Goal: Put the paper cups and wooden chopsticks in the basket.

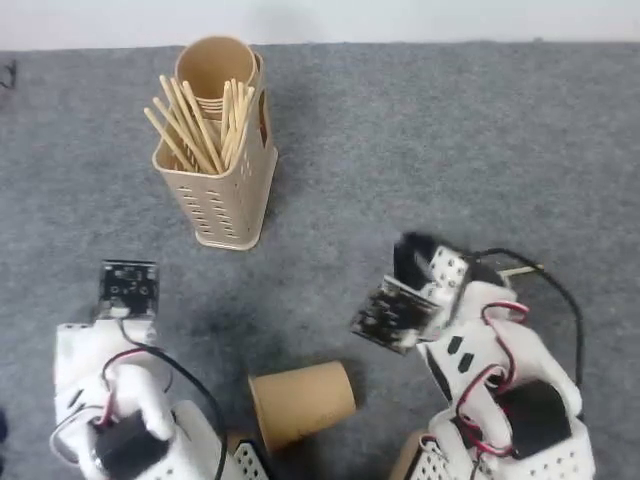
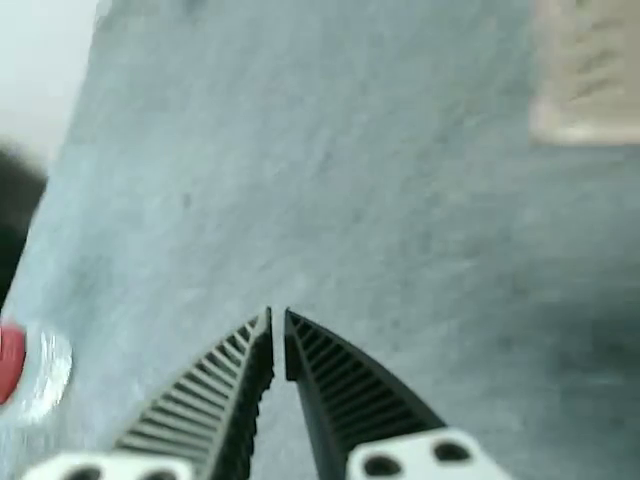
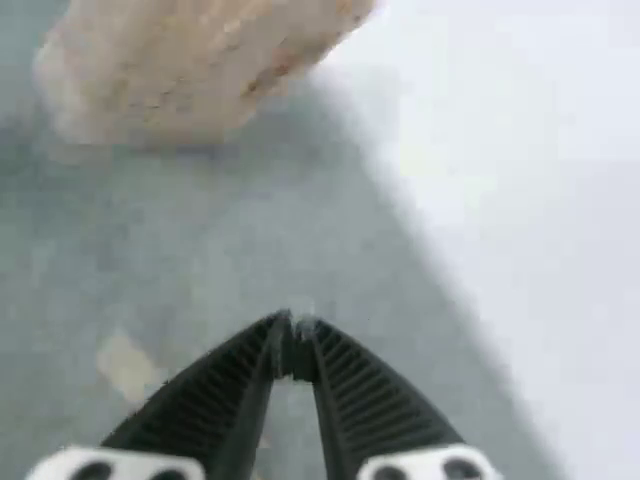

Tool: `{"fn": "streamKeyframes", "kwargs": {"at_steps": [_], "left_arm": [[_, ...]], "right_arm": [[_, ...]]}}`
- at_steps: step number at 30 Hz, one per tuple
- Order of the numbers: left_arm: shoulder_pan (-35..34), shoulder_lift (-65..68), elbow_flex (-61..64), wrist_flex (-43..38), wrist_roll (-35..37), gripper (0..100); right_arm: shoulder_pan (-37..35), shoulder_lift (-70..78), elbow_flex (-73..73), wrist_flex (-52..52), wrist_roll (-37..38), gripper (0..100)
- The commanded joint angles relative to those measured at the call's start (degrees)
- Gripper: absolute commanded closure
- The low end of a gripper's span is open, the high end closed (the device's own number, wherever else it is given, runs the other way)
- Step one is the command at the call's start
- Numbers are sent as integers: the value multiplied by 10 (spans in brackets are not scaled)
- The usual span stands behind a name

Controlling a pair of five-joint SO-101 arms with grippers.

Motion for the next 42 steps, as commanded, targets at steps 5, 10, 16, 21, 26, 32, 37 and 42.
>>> {"fn": "streamKeyframes", "kwargs": {"at_steps": [5, 10, 16, 21, 26, 32, 37, 42], "left_arm": [[-22, 1, 32, -25, 10, 987], [-88, 1, 83, -87, 10, 987], [-220, 1, 147, -166, 9, 987], [-265, 1, 189, -178, -52, 986], [-245, 1, 191, -179, -59, 986], [-227, 1, 196, -179, -59, 986], [-228, 1, 196, -176, -59, 986], [-229, 1, 208, -176, -59, 986]], "right_arm": [[-144, 66, -29, 144, 6, 991], [-234, 145, -28, 148, -21, 991], [-348, 239, -23, 146, -22, 991], [-395, 314, 24, 97, -19, 991], [-408, 367, 42, 39, -19, 991], [-412, 413, 67, -18, -19, 991], [-397, 451, 113, -104, 4, 991], [-276, 488, 91, -232, 78, 991]]}}
